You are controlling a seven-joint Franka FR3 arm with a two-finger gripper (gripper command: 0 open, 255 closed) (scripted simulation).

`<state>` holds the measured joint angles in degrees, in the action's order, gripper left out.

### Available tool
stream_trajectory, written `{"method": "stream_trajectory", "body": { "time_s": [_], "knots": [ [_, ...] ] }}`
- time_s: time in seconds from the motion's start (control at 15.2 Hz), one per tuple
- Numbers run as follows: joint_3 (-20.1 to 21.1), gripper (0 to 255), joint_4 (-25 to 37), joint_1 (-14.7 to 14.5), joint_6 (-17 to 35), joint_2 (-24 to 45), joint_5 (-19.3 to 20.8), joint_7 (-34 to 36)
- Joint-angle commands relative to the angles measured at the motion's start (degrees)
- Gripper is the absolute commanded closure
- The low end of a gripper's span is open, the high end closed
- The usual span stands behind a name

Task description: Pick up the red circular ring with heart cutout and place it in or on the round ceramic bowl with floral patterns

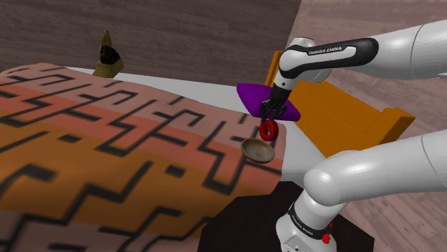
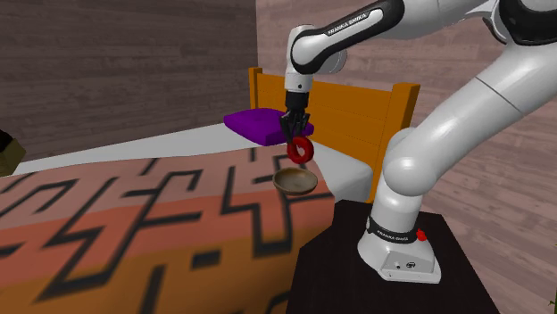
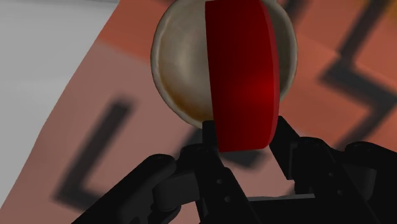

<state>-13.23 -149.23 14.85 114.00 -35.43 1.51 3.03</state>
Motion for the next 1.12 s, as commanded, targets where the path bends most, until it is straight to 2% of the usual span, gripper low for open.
{"method": "stream_trajectory", "body": {
  "time_s": [0.0,0.73,1.06],
  "knots": [
    [-0.2,255,-1.2,0.02,1.71,0.49,0.05,-0.18],
    [-1.5,255,-7.28,-0.23,12.19,4.95,-0.05,-1.43],
    [-1.5,255,-7.28,-0.23,12.19,4.95,-0.05,-1.43]
  ]
}}
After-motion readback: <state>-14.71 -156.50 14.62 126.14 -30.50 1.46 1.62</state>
